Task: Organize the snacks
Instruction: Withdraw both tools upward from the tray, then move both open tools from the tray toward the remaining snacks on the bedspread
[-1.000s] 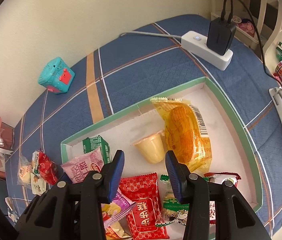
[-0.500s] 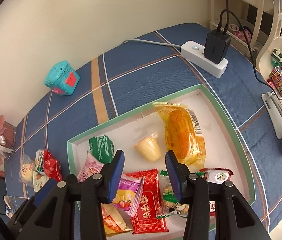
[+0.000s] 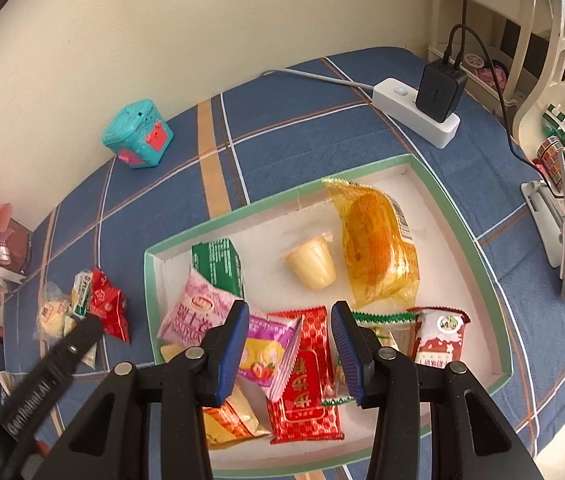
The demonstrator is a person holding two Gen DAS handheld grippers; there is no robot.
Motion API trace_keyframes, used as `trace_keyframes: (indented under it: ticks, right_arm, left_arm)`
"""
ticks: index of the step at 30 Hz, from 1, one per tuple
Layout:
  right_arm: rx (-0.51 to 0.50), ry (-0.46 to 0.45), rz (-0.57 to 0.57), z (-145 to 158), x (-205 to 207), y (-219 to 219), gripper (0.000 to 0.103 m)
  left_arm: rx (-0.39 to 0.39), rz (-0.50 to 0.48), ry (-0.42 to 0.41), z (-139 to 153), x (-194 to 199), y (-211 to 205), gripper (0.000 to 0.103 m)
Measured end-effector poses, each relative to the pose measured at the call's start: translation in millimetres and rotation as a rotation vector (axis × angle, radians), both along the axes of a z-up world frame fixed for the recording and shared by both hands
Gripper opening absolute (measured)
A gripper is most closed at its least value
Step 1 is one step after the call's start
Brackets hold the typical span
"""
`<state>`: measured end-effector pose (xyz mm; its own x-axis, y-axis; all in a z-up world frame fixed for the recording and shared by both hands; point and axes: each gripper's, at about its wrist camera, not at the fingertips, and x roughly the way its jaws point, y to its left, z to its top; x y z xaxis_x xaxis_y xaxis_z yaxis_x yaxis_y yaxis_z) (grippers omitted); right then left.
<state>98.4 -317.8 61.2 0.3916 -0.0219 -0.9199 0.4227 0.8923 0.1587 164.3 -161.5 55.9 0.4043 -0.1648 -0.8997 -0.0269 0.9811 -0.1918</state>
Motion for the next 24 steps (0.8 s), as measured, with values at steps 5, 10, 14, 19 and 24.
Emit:
trace_keyframes:
  ticks: [5, 10, 14, 19, 24]
  right_arm:
    - [-0.016, 0.010, 0.002, 0, -6, 6, 0.046]
    - [-0.032, 0.010, 0.019, 3, -12, 13, 0.046]
    - [-0.041, 0.010, 0.021, 4, -12, 14, 0.046]
    - [-0.035, 0.030, 0.026, -2, -9, 12, 0.057]
    - [-0.065, 0.045, 0.030, -6, -5, 15, 0.078]
  left_arm:
    - [-0.006, 0.018, -0.002, 0, -8, 7, 0.056]
    - [-0.016, 0.030, -0.004, 1, -11, 15, 0.056]
    - [-0.026, 0.054, 0.011, -2, -11, 25, 0.056]
    - [-0.036, 0.076, 0.020, -5, -9, 34, 0.067]
    - [-0.022, 0.088, 0.027, -11, -8, 41, 0.081]
